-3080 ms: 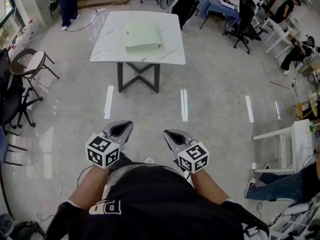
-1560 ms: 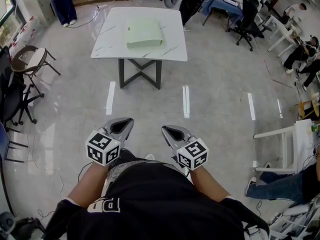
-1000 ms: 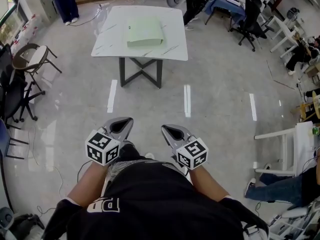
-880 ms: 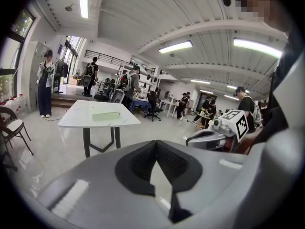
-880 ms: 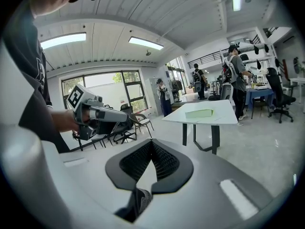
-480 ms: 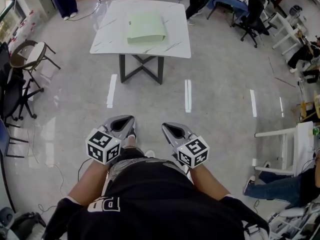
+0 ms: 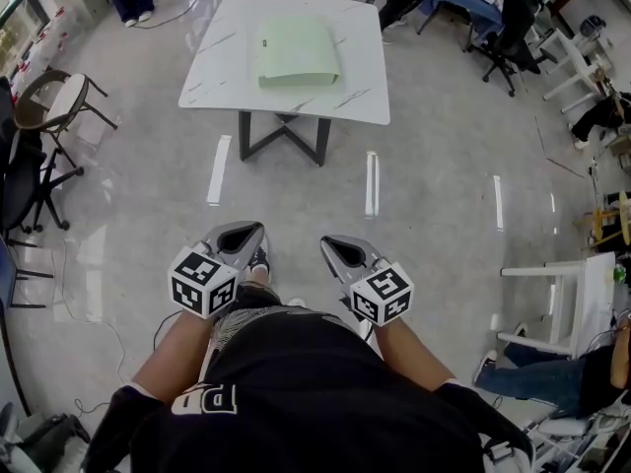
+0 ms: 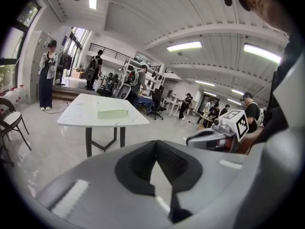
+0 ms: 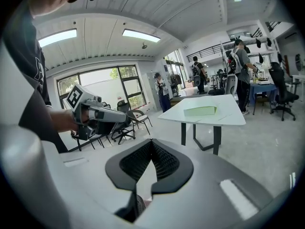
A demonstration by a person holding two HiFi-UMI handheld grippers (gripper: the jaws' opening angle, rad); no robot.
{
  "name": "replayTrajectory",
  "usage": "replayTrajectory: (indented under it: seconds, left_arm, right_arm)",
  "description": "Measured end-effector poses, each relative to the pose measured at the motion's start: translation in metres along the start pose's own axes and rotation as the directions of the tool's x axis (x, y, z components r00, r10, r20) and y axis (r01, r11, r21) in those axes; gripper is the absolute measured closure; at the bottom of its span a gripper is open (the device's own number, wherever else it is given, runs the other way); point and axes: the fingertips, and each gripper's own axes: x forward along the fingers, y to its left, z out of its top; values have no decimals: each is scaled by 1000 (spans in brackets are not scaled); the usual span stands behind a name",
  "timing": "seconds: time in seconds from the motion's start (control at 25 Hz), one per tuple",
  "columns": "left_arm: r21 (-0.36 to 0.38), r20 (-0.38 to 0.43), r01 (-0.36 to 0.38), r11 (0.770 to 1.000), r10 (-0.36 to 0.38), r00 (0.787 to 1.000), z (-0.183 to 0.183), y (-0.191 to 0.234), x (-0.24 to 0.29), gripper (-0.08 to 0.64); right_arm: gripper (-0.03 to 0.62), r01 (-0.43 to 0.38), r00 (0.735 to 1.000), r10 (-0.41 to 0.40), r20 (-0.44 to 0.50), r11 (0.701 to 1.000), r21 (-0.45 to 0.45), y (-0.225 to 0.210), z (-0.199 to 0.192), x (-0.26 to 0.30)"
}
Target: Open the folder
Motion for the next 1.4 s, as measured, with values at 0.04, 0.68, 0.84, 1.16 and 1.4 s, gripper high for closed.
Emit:
replayTrajectory:
  seconds: [0.04, 0.68, 0.84, 1.16, 1.4]
  left_arm:
    - [2, 7, 0, 1000, 0, 1000, 8, 8, 4, 511]
    - [25, 30, 40, 999, -40, 999, 102, 113, 53, 511]
    - [23, 38, 53, 998, -54, 998, 119, 141, 62, 511]
    - [29, 47, 77, 997, -79, 996, 147, 192, 76, 511]
    - [35, 45, 94, 995, -95, 994, 156, 225, 82, 511]
  right_arm:
    - [592, 0, 1000, 0, -1, 1000, -3, -5, 6, 7]
    - [592, 41, 999, -41, 0, 999, -18, -63, 95, 104]
    - [592, 54, 998, -54, -7, 998, -25, -71, 112, 128]
    - [592, 86, 996, -86, -1, 995, -41, -90, 145, 173]
    - [592, 100, 995, -100, -5, 994, -49, -94, 155, 204]
